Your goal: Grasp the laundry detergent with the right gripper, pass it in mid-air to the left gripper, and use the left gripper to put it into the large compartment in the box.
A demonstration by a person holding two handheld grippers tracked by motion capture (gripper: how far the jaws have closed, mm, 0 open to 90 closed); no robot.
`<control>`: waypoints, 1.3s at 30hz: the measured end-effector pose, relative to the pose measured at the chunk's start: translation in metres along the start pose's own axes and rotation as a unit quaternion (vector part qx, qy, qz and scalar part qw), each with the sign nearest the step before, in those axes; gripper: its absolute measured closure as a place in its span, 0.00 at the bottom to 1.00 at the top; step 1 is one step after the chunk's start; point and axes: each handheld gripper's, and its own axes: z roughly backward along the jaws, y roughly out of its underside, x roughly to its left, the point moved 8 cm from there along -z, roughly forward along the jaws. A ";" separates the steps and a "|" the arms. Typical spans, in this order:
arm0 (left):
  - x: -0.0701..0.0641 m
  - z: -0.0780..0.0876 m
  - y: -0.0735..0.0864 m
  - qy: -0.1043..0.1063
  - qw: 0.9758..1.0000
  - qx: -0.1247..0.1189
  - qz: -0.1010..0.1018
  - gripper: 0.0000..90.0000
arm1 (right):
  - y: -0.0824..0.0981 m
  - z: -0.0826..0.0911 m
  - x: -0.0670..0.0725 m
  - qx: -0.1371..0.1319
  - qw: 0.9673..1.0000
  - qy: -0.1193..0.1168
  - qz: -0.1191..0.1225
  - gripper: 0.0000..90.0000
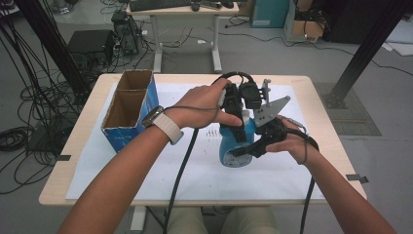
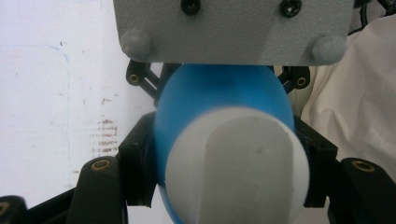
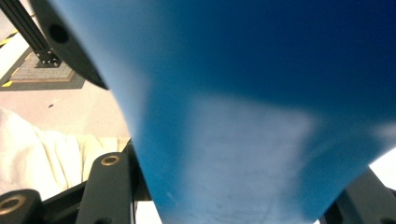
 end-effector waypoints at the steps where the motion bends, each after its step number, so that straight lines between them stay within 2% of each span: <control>1: 0.000 0.000 0.000 0.000 1.000 0.000 0.000 0.42 | 0.000 0.000 0.000 0.000 1.000 0.000 0.001 0.48; 6: 0.001 -0.001 0.000 0.003 1.000 0.003 -0.006 0.42 | 0.000 -0.001 0.000 0.002 1.000 0.000 0.000 0.48; 8: 0.000 -0.001 0.001 0.001 1.000 0.003 0.000 0.42 | 0.000 -0.001 0.000 0.001 1.000 -0.001 0.000 0.48; 17: 0.001 -0.001 0.001 0.006 1.000 0.001 -0.004 0.42 | 0.001 0.000 0.000 0.004 1.000 0.000 -0.002 0.48; 18: 0.000 -0.002 0.000 0.003 1.000 -0.011 0.002 0.42 | 0.000 0.000 -0.001 0.004 1.000 0.000 0.000 0.48; 20: 0.000 -0.003 -0.001 0.003 1.000 -0.014 0.002 0.42 | 0.000 0.000 -0.001 0.002 1.000 0.000 0.001 0.48; 32: 0.001 -0.002 0.000 0.001 1.000 -0.016 -0.001 0.42 | -0.001 0.000 0.000 0.005 1.000 -0.001 -0.005 0.48; 33: 0.001 -0.002 0.000 0.002 1.000 -0.015 0.000 0.42 | -0.001 0.000 0.000 0.005 1.000 -0.002 -0.006 0.48; 34: 0.002 0.001 0.002 0.003 1.000 0.002 -0.004 0.42 | -0.001 0.000 0.000 0.005 1.000 -0.002 -0.006 0.48; 39: 0.001 0.000 0.001 0.003 1.000 -0.001 -0.002 0.42 | -0.001 0.001 0.000 0.005 1.000 -0.002 -0.006 0.48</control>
